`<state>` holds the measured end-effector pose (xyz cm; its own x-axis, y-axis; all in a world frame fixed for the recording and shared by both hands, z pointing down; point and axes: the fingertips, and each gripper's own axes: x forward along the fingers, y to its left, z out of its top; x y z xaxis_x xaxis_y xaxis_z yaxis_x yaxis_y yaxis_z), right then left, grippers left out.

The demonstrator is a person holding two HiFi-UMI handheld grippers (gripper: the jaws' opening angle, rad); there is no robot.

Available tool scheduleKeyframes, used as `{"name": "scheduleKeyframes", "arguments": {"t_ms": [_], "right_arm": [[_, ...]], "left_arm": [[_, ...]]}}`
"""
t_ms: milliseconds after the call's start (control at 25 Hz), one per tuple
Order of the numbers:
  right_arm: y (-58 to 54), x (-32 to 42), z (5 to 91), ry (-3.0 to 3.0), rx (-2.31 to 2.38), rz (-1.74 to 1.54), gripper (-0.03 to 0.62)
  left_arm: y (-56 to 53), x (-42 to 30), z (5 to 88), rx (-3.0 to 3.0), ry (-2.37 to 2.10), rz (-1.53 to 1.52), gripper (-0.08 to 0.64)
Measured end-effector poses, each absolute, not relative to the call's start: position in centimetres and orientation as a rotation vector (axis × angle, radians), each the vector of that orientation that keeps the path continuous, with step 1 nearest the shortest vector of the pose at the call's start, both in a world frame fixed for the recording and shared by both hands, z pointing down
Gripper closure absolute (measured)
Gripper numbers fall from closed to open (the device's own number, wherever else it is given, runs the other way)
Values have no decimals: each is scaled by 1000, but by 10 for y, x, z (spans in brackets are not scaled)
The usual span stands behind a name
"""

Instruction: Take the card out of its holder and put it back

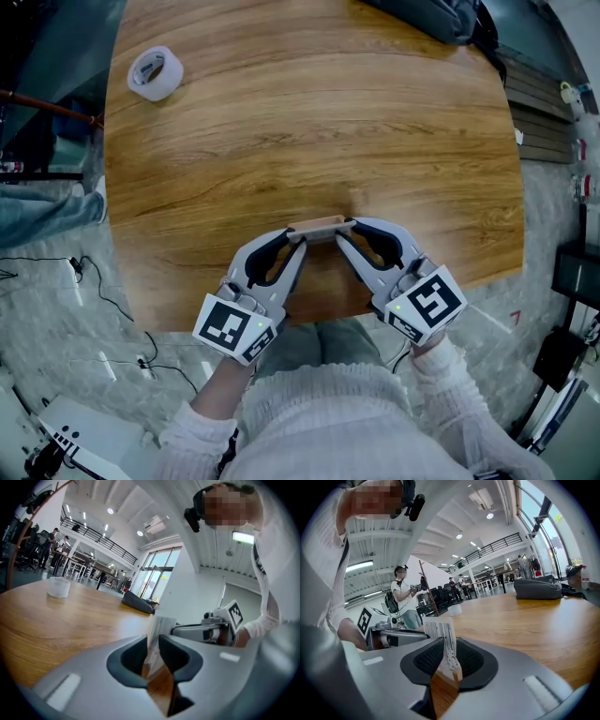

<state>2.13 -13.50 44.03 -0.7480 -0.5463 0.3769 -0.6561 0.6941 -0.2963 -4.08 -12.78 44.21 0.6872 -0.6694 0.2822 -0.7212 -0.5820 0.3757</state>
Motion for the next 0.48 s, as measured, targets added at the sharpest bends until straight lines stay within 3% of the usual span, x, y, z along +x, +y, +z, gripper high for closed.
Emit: {"name": "scheduleKeyframes", "arguments": {"t_ms": [480], "right_arm": [[-134,18,438,-2644,952,580,518]], "left_arm": [[-130,-43,439,2429,-1129,150,479]]}}
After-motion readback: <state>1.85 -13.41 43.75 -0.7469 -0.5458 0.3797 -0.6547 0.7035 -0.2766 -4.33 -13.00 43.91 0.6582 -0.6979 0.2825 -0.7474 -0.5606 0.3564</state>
